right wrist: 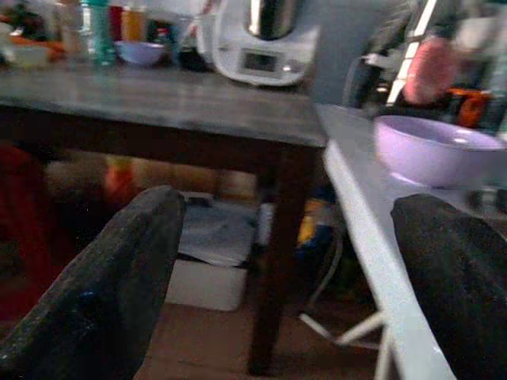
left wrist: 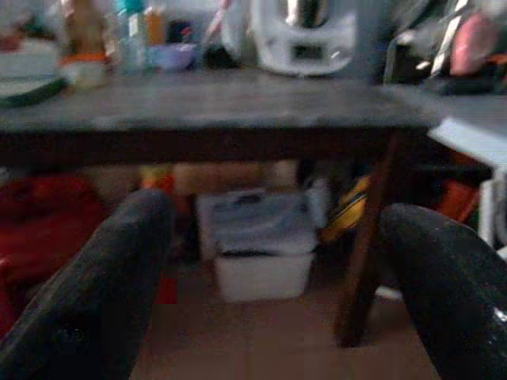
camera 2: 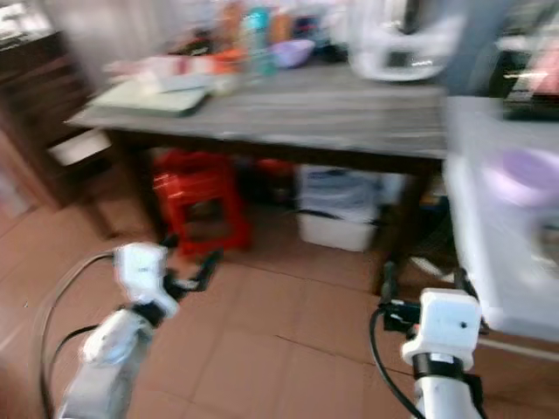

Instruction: Setting the table

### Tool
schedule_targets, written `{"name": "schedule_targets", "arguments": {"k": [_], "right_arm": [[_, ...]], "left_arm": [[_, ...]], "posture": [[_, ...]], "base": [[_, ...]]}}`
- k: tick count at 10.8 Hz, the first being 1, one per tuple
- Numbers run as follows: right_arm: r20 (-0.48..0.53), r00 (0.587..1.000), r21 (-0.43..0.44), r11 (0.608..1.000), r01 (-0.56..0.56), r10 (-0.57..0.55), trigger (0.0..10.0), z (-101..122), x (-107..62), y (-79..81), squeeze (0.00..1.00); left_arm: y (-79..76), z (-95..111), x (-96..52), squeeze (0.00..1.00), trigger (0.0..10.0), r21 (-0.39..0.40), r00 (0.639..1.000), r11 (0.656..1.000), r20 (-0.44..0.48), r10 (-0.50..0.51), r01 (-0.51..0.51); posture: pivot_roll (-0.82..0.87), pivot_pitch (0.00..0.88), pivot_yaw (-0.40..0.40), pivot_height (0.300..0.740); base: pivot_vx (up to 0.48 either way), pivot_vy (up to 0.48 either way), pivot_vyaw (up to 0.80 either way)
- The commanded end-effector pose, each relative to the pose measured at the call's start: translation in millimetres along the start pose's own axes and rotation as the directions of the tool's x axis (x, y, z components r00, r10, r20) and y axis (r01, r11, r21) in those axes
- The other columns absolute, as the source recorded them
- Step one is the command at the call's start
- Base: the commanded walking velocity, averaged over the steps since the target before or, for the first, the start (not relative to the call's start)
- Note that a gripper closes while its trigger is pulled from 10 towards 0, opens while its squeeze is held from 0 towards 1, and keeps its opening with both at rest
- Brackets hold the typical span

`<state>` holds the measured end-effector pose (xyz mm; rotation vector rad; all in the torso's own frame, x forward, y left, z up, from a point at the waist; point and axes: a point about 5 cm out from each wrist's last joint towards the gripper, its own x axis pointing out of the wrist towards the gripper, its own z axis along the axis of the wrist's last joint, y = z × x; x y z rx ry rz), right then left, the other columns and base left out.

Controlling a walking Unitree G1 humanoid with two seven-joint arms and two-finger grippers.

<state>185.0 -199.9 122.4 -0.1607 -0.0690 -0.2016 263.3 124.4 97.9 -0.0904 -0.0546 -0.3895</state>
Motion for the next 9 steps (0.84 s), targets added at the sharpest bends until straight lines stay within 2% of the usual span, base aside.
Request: {"name": "schedule_targets", "arguments": {"k": [1,9], "right_arm": [[-0.007,1.000,0.024,1.000,-0.018,0.018,10.0,-0.2,0.4,5.0,0.00],[0.000,0.999,0.035,0.999,-0.038,0.038,10.0,-1.7,7.4,12.2,0.00]], "left_arm": [[8.3,-0.2,-3.5,0.00,10.0,0.021,1.000,0.999,-0.015,0.026,-0.026],[6.5,-0.6,1.5,0.00,10.0,0.021,1.000,1.000,-0.026,0.012,-0.011]], "posture": [[0.00,0.000,0.061,0.740],[0.01,0.000,0.071,0.740]], "base": [[0.000,-0.307,-0.44],[0.000,-0.305,0.00]]}}
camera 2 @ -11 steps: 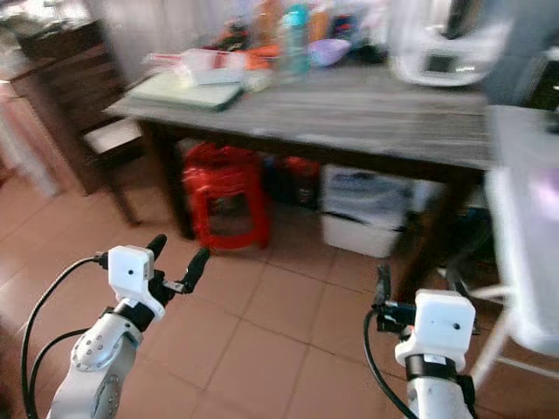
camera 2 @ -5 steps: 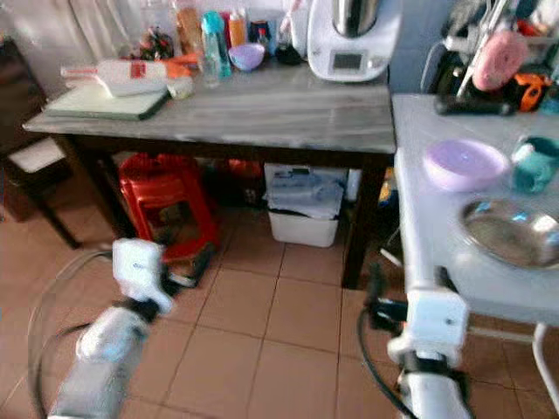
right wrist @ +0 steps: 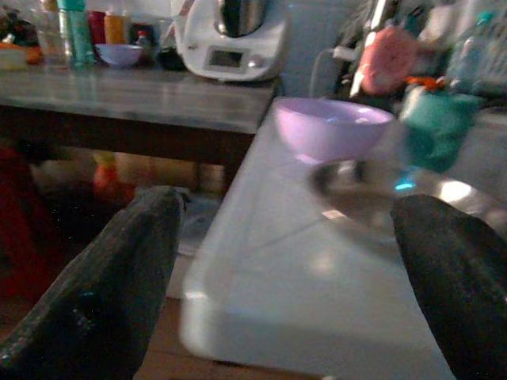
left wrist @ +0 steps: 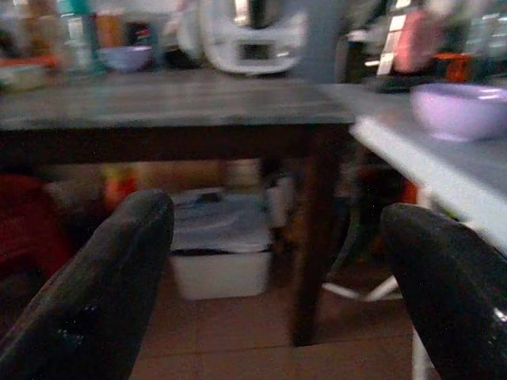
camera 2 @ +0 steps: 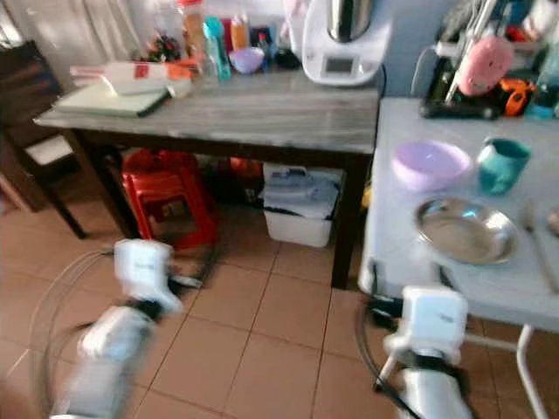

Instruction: Setting the table

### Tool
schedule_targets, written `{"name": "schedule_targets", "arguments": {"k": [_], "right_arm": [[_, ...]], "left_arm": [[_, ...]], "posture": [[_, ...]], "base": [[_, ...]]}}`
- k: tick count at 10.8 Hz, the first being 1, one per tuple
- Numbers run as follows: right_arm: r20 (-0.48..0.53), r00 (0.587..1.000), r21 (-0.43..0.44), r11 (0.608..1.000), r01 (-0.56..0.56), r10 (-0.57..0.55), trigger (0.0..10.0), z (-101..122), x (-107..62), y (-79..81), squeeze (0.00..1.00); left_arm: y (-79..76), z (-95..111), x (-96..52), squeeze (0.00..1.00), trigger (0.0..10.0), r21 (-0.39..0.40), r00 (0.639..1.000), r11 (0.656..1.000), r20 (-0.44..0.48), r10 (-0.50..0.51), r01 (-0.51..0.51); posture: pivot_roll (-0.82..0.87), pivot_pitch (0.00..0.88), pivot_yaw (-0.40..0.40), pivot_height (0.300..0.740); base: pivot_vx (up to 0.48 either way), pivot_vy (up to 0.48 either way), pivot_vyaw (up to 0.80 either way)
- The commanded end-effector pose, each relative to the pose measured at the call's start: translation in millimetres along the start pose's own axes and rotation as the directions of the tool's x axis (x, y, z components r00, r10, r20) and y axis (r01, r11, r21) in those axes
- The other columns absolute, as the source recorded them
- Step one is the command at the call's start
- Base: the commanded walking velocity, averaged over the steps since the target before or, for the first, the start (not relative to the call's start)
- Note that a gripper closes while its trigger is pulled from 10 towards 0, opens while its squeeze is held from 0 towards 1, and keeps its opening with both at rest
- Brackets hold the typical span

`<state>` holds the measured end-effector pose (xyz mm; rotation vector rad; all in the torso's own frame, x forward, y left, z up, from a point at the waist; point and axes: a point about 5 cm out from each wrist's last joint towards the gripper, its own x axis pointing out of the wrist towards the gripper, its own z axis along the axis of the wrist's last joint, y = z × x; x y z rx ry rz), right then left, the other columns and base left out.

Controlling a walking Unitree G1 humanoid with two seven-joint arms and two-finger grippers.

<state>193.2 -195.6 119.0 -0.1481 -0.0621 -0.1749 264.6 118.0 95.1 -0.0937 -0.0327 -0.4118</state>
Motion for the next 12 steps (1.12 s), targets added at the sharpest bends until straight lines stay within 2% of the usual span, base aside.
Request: {"name": "schedule_targets", "arguments": {"k": [1,10,12], "right_arm": [[0.005,1.000,0.023,1.000,-0.011,0.011,10.0,1.0,0.9,5.8,0.00],[0.008,1.000,0.031,0.999,-0.013,0.013,10.0,-0.8,4.9,9.4,0.00],[0.008,1.000,0.033,0.999,-0.015,0.014,10.0,-0.9,4.7,10.4,0.00]], "left_arm": [[11.4,2.4,-1.9,0.00,10.0,0.030,0.999,0.999,-0.005,0.033,-0.033],[5.6,-0.6,1.6,0.00,10.0,0.034,1.000,0.999,-0.021,-0.004,0.005],[6.8,-0.2,0.9,0.00,10.0,0.021,1.000,1.000,-0.016,-0.002,0.002]], "posture": [[0.01,0.000,0.071,0.740],[0.01,0.000,0.075,0.740],[0.01,0.000,0.077,0.740]], "base": [[0.000,-0.307,0.00],[0.000,-0.311,0.00],[0.000,0.000,0.00]]}}
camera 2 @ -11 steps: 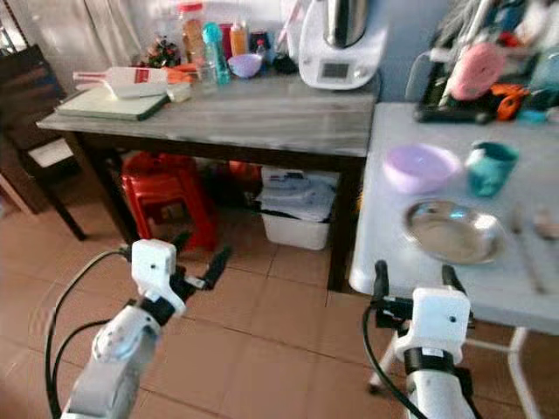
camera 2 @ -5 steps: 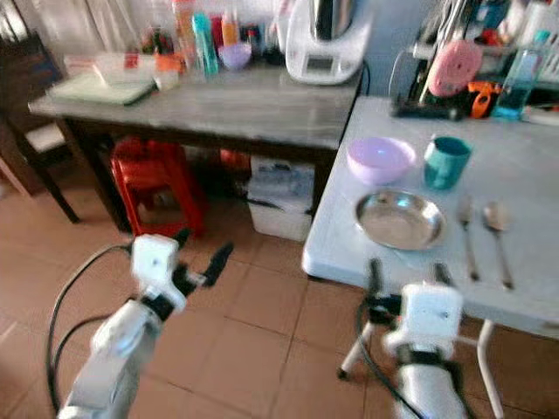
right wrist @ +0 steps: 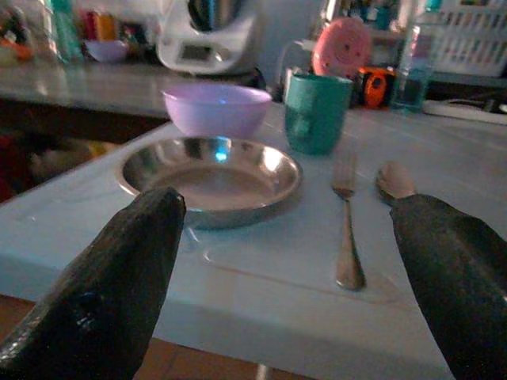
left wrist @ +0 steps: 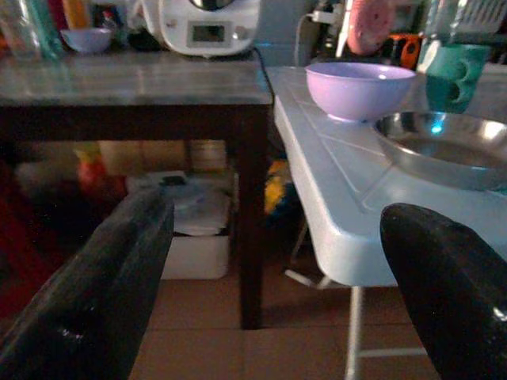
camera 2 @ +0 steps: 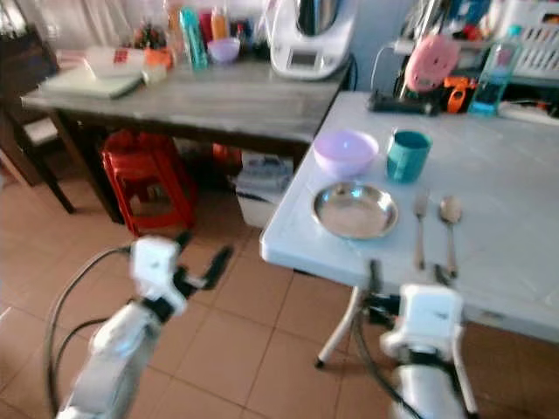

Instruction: Setting the table

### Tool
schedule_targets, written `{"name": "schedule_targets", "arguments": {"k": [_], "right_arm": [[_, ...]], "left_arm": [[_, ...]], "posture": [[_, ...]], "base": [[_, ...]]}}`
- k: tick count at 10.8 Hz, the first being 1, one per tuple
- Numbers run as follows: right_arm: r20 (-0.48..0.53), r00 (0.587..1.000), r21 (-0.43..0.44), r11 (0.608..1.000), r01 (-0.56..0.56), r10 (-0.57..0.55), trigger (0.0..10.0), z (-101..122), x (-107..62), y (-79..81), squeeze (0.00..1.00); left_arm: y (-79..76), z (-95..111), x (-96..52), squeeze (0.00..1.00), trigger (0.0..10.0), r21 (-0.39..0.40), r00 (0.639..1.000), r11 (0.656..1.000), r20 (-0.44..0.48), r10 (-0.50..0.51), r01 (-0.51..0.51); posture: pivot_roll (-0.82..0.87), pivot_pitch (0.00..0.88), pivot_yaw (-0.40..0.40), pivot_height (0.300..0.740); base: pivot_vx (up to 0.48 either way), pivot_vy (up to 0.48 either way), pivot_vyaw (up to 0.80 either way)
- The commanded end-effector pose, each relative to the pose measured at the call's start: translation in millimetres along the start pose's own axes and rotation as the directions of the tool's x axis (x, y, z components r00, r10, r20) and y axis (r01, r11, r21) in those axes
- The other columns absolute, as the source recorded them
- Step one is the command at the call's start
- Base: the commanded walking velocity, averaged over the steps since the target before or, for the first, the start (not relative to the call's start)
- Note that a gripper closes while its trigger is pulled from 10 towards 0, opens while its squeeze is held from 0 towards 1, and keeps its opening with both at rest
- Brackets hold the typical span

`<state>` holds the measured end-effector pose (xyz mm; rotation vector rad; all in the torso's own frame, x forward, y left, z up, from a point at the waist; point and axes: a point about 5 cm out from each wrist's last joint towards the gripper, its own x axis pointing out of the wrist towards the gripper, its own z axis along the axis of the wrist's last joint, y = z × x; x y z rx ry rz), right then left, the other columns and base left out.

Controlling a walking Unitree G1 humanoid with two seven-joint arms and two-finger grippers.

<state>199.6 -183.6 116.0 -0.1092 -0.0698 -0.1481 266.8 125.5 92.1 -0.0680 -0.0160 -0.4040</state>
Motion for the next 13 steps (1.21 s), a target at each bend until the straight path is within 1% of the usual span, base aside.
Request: {"name": "schedule_targets", "arguments": {"k": [1,2,3,5,7,13], "right_arm": [[0.013,1.000,-0.014,1.000,0.025,-0.025,10.0,1,0.6,-4.9,0.00],[0.018,0.999,-0.014,0.999,0.029,-0.029,10.0,3,1.1,-5.5,0.00],[0.015,0.999,-0.008,0.999,0.032,-0.032,10.0,2,1.4,-5.9,0.00],[0.011,1.000,-0.005,1.000,0.030,-0.029,10.0,1,0.8,-4.7,0.00],[0.009,1.000,-0.005,1.000,0.025,-0.025,10.0,1,0.6,-4.2,0.00],[0.004,1.000,-0.007,1.000,0.022,-0.022,10.0,0,1.8,-5.6,0.00]], "left_arm": [[-1.4,2,2.1,0.00,10.0,0.000,1.000,1.000,0.007,-0.018,0.018],[-2.6,3,3.1,0.00,10.0,0.013,0.999,0.999,0.008,-0.033,0.033],[-6.0,6,4.2,0.00,10.0,-0.005,0.998,0.998,0.025,-0.066,0.066],[-6.7,6,4.1,0.00,10.0,-0.009,0.996,0.997,0.027,-0.082,0.082],[-9.4,6,4.2,0.00,10.0,-0.013,0.993,0.994,0.031,-0.112,0.112],[-12.4,5,4.5,0.00,10.0,-0.022,0.992,0.992,0.029,-0.126,0.127]], "posture": [[0.01,0.000,0.076,0.740],[0.01,0.000,0.076,0.740],[0.01,0.000,0.077,0.740],[0.01,0.000,0.078,0.740],[0.01,0.000,0.079,0.740],[0.01,0.000,0.072,0.740]], "base": [[0.000,0.000,0.00],[0.000,0.000,0.00],[0.000,0.000,0.00],[0.000,0.000,-0.56],[0.000,0.000,0.00],[0.281,0.000,0.00]]}}
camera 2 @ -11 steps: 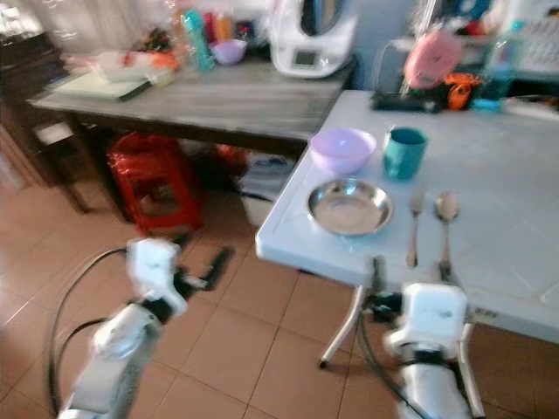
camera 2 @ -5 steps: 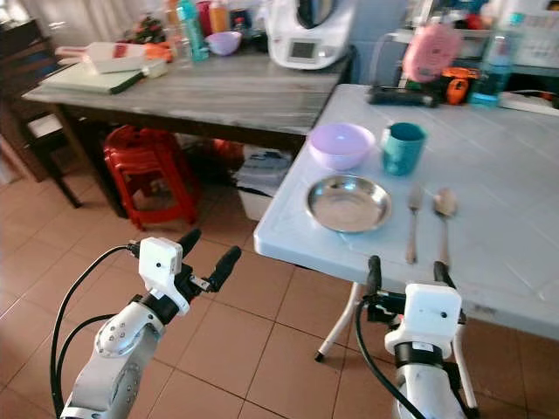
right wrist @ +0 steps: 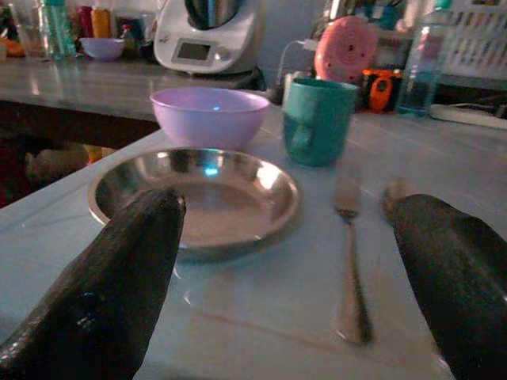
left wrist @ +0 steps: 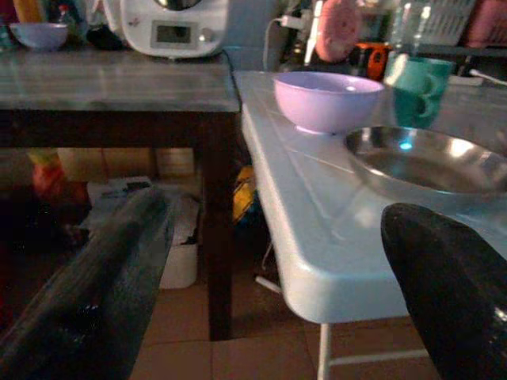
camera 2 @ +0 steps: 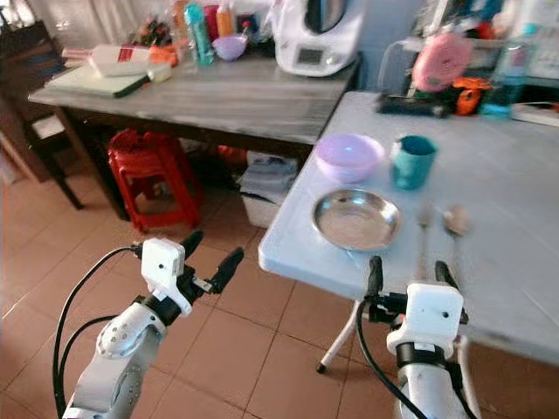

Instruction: Setting the table

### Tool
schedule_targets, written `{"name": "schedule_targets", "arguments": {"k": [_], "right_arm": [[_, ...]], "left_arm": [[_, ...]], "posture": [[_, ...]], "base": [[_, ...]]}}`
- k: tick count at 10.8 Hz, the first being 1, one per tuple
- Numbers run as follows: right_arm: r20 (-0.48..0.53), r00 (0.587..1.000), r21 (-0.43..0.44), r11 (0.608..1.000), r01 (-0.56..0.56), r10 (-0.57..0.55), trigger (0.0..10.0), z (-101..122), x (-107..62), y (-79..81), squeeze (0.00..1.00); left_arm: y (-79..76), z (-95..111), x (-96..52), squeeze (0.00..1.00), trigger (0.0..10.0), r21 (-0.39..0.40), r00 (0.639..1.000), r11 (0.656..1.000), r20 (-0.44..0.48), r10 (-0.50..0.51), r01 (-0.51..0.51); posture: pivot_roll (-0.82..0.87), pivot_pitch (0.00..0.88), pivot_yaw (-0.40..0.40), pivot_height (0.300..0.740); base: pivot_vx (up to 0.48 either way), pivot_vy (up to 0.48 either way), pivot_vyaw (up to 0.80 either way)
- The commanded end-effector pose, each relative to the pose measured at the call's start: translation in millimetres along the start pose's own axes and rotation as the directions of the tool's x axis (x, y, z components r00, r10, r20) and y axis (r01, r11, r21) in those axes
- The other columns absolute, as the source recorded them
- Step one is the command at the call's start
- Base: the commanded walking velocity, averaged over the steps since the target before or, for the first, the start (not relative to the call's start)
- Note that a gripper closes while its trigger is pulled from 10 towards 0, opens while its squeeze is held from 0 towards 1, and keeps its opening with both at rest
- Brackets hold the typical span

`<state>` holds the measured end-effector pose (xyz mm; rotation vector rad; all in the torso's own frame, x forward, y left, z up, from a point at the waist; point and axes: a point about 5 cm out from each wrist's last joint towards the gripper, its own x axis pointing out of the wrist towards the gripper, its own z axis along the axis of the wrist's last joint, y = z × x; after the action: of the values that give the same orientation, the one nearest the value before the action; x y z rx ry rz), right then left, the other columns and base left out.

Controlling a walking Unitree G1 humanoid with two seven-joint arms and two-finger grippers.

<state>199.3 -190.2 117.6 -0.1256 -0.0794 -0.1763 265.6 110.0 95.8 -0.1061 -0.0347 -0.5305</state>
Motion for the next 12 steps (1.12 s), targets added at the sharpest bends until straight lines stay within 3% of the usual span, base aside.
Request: {"name": "schedule_targets", "arguments": {"k": [1,7,12], "right_arm": [[-0.006,1.000,0.009,1.000,-0.006,0.006,10.0,-1.2,0.8,0.9,0.00],[-0.009,1.000,0.011,1.000,-0.016,0.016,10.0,-2.1,1.6,2.6,0.00],[-0.012,1.000,0.011,1.000,-0.026,0.026,10.0,-3.2,2.4,4.0,0.00]], "left_arm": [[2.3,2.0,-1.3,0.00,10.0,0.012,1.000,1.000,0.004,0.002,-0.002],[1.6,-1.5,-2.6,0.00,10.0,0.013,1.000,1.000,-0.014,-0.005,0.005],[0.3,-4.6,-3.0,0.00,10.0,0.010,0.999,1.000,-0.029,-0.013,0.014]], "posture": [[0.01,0.000,0.073,0.740],[0.01,0.000,0.070,0.740],[0.01,0.000,0.066,0.740]], "base": [[0.289,0.000,0.00],[0.270,0.000,0.00],[0.000,0.000,-0.11]]}}
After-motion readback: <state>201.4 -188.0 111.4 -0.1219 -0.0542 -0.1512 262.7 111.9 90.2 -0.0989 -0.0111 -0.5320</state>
